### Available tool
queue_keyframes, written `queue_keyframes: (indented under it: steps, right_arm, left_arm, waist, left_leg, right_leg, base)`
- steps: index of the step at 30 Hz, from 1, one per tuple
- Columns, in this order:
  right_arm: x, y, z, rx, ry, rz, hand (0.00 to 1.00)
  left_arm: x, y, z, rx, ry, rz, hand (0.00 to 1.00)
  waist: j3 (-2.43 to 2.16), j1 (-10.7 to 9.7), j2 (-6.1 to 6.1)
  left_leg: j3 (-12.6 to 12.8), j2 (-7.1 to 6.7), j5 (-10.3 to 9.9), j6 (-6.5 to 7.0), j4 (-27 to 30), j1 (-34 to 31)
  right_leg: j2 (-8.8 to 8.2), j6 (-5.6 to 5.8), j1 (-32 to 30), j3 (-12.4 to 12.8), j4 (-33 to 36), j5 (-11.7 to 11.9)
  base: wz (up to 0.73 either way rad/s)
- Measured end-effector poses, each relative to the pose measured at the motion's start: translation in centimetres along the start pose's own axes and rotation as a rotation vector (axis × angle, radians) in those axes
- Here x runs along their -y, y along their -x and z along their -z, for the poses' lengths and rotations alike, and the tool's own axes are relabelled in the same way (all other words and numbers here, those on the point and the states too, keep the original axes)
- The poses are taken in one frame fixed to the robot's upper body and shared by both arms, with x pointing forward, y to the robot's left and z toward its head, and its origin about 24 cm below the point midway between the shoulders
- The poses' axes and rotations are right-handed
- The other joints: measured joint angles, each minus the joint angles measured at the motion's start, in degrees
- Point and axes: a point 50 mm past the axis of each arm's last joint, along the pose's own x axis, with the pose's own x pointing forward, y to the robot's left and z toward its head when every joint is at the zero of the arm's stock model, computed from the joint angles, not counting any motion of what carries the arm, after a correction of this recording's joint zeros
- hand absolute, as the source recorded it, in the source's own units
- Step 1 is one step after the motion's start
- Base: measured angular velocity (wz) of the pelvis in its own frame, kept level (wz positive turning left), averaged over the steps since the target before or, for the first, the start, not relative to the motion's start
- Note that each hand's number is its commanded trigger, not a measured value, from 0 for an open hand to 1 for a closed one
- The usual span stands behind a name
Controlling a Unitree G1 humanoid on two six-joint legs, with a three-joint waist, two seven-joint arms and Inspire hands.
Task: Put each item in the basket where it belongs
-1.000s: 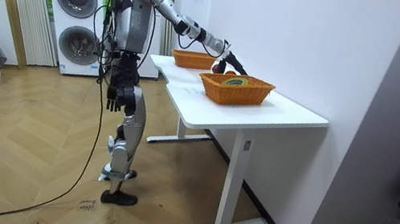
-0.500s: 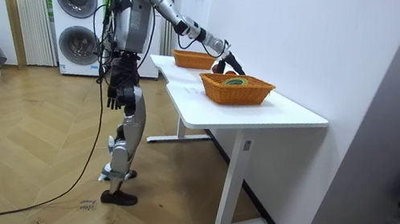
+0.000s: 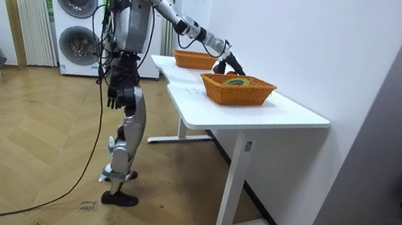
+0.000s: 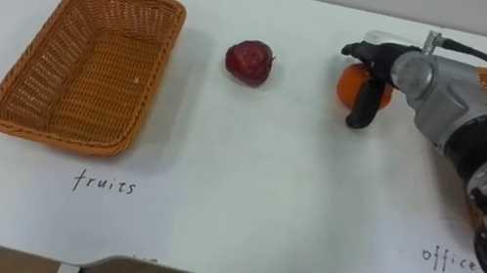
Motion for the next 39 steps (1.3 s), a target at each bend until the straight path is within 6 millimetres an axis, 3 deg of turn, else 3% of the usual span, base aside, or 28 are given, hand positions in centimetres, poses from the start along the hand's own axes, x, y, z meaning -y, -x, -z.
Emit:
queue_keyframes:
  steps: [7,8,9,15,25,39]
  right_arm:
    - [0.07,-0.14,-0.17,-0.01,0.03,-0.008,0.0]
    - [0.08,-0.15,-0.13,-0.012,0.03,-0.008,0.7]
    - [0.07,-0.18,-0.01,-0.018,0.029,-0.01,1.0]
    - [0.02,-0.2,0.16,-0.026,0.027,-0.013,1.0]
    - [0.54,-0.09,0.18,-0.03,0.044,0.022,1.0]
    - [0.55,-0.08,0.1,-0.031,0.044,0.017,1.0]
  left_arm:
    - [0.02,-0.01,-0.3,0.007,0.001,0.003,0.0]
    - [0.01,-0.01,-0.36,0.008,0.002,0.003,0.0]
    - [-0.02,-0.01,-0.4,0.009,0.002,0.004,0.0]
    - [-0.27,-0.03,-0.35,0.009,-0.012,-0.001,0.0]
    - [-0.39,-0.04,-0.28,0.005,-0.013,-0.005,0.0]
    - [-0.39,-0.04,-0.24,0.0,-0.013,-0.005,0.0]
  waist:
    - [-0.04,-0.07,-0.29]
    - [-0.04,-0.06,-0.34]
    - [-0.05,-0.04,-0.45]
    - [0.13,0.01,-0.91]
    - [0.34,-0.02,-0.66]
    - [0.32,0.04,-0.67]
  left_leg:
    - [-0.07,0.0,0.0,0.0,-0.01,-0.01]
    - [-0.08,0.0,0.0,0.0,-0.01,-0.01]
    - [-0.09,0.0,0.0,0.0,-0.01,-0.01]
    - [-0.17,-0.02,0.0,0.0,0.02,-0.04]
    - [0.0,0.0,-0.01,-0.01,-0.18,-0.16]
    - [0.19,0.05,0.0,-0.01,-0.21,-0.15]
  right_leg:
    - [-0.09,0.0,0.0,-0.15,-0.01,0.0]
    - [-0.07,0.0,0.0,-0.17,-0.01,0.0]
    - [-0.06,0.0,0.01,-0.17,0.0,0.0]
    - [-0.06,0.0,0.03,-0.24,-0.02,0.0]
    - [0.06,0.0,-0.15,0.07,-0.04,0.0]
    - [0.25,0.0,-0.36,1.11,-0.1,0.0]
  base:
    - [0.0]
    - [0.0]
    - [0.0]
    - [0.0]
    - [0.0]
    - [0.0]
